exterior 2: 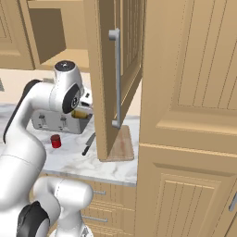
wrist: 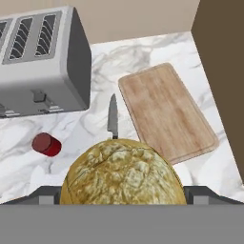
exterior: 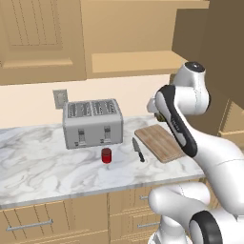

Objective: Pick the bread, place it on the cutting board, pick the jam, place it on the counter, and close the cabinet.

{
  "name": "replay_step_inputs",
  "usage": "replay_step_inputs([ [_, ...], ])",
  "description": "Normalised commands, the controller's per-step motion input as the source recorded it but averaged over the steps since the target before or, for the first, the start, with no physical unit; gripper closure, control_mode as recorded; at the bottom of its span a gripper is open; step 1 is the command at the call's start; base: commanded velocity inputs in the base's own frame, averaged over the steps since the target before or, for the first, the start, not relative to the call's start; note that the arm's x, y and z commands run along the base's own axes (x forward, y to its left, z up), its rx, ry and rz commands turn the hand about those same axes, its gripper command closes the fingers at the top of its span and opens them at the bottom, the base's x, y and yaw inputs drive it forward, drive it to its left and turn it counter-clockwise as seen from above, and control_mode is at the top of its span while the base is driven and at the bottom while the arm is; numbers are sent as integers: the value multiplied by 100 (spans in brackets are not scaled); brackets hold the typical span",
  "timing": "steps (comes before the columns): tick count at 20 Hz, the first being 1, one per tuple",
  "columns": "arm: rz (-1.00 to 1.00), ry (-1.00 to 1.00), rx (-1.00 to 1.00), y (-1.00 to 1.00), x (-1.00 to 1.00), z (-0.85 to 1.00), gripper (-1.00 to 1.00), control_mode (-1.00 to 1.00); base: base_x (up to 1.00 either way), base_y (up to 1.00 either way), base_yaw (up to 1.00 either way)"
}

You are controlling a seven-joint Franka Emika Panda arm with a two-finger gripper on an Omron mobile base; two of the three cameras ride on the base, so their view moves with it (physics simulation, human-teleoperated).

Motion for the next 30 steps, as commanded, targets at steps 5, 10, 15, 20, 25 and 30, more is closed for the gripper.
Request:
replay_step_inputs([
  [5,-2,9,0,0,19,-58,100,-100,0,0,0],
  [10,0,5,0,-2,35,-48,100,-100,0,0,0],
  [15,-2,5,0,-4,33,-44,100,-100,0,0,0],
  [20,-4,0,0,-11,13,-18,100,-100,0,0,0],
  [25,-6,0,0,-12,14,-16,100,-100,0,0,0],
  [30,-7,0,0,-8,16,-27,100,-100,0,0,0],
])
